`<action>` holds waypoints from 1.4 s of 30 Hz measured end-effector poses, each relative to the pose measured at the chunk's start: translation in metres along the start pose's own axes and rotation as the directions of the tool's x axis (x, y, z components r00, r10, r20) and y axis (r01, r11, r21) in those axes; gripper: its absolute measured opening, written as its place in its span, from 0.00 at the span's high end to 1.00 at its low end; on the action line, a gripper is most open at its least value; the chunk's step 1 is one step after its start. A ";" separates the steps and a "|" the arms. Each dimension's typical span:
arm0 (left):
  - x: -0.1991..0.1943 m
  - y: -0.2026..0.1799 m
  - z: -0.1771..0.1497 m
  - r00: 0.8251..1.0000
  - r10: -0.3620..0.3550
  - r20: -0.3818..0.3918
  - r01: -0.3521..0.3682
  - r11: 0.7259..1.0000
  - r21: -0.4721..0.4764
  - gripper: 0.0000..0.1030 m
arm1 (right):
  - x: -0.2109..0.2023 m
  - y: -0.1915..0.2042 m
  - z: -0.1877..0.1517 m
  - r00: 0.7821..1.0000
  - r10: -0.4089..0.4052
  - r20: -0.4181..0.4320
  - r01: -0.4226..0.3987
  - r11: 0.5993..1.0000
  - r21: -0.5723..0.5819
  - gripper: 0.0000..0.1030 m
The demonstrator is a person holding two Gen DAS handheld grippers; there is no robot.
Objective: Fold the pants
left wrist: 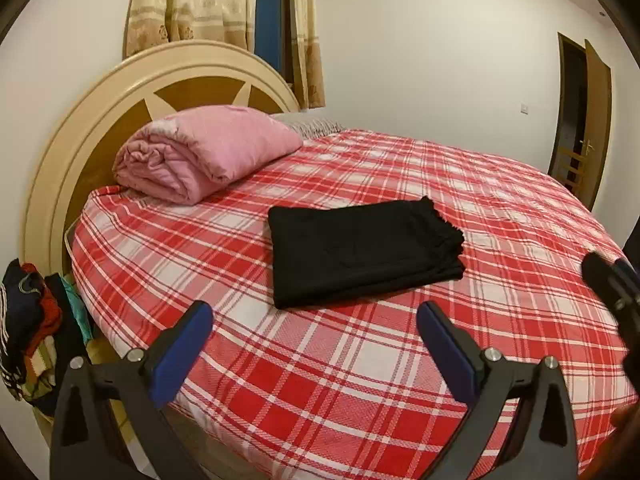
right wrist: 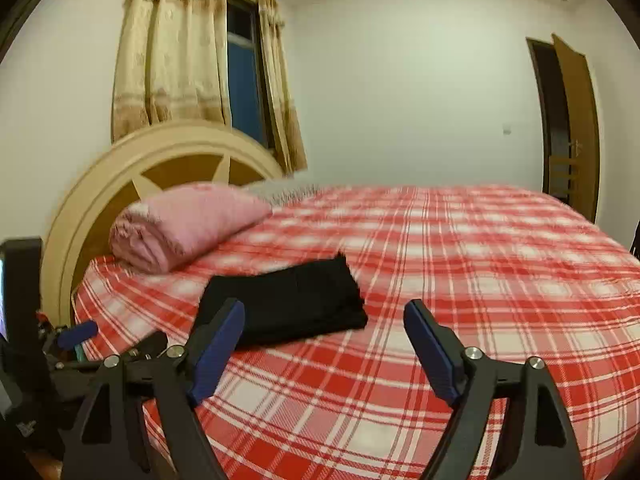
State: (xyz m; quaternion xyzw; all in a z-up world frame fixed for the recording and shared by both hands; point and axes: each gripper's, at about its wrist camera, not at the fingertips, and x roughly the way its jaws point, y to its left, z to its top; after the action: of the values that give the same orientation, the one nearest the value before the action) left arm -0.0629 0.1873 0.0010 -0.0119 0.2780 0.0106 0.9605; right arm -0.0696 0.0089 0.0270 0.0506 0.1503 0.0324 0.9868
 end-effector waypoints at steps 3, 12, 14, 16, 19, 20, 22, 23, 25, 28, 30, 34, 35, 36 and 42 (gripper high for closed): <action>-0.009 0.000 0.001 1.000 0.001 0.026 -0.001 1.000 0.005 0.00 | -0.011 0.004 0.005 1.000 0.007 0.028 -0.007 1.000 -0.001 0.17; -0.028 -0.004 0.006 0.995 0.046 0.084 -0.049 0.998 0.032 0.00 | -0.028 0.002 0.007 0.999 0.011 0.054 -0.011 1.000 0.011 0.17; -0.032 -0.004 0.008 0.994 0.053 0.097 -0.056 0.998 0.030 0.00 | -0.031 -0.001 0.008 0.998 0.009 0.063 -0.010 1.000 0.019 0.17; -0.036 -0.006 0.009 0.992 0.058 0.112 -0.062 0.997 0.038 0.00 | -0.032 -0.003 0.008 0.998 0.006 0.065 -0.008 1.000 0.023 0.17; -0.038 -0.007 0.008 0.992 0.057 0.116 -0.063 0.997 0.047 0.00 | -0.032 -0.005 0.008 0.998 0.006 0.061 -0.008 0.999 0.032 0.17; -0.038 -0.008 0.008 0.991 0.061 0.115 -0.067 0.997 0.047 0.00 | -0.032 -0.006 0.008 0.998 0.008 0.061 -0.010 0.999 0.036 0.17; -0.037 -0.009 0.008 0.992 0.066 0.111 -0.072 0.996 0.054 0.00 | -0.033 -0.006 0.008 0.998 0.009 0.062 -0.011 0.999 0.037 0.17; -0.037 -0.010 0.008 0.992 0.066 0.109 -0.073 0.996 0.059 0.00 | -0.033 -0.006 0.008 0.998 0.009 0.063 -0.011 0.999 0.036 0.17; -0.037 -0.010 0.008 0.992 0.070 0.109 -0.077 0.995 0.061 0.00 | -0.033 -0.006 0.008 0.998 0.009 0.069 -0.011 0.999 0.035 0.17; -0.037 -0.011 0.008 0.991 0.073 0.110 -0.080 0.995 0.063 0.00 | -0.035 -0.006 0.008 0.997 0.009 0.071 -0.012 0.999 0.036 0.17; -0.038 -0.011 0.008 0.991 0.074 0.109 -0.081 0.995 0.062 0.00 | -0.035 -0.006 0.008 0.998 0.009 0.070 -0.011 0.999 0.038 0.17; -0.038 -0.011 0.008 0.991 0.077 0.109 -0.085 0.994 0.065 0.00 | -0.037 -0.005 0.008 0.998 0.009 0.067 -0.012 0.999 0.041 0.17; -0.038 -0.011 0.008 0.991 0.079 0.107 -0.087 0.994 0.068 0.00 | -0.036 -0.005 0.008 0.998 0.010 0.067 -0.012 0.999 0.041 0.17; -0.038 -0.010 0.008 0.991 0.079 0.107 -0.087 0.994 0.071 0.00 | -0.036 -0.005 0.008 0.998 0.009 0.067 -0.012 0.999 0.042 0.17; -0.037 -0.011 0.008 0.991 0.088 0.104 -0.097 0.992 0.082 0.00 | -0.036 -0.007 0.009 0.998 0.007 0.066 -0.010 0.999 0.048 0.17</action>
State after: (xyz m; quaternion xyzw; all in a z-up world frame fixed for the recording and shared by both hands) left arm -0.0897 0.1756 0.0278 0.0433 0.2300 0.0437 0.9713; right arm -0.1013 -0.0013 0.0453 0.0759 0.1180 0.0313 0.9896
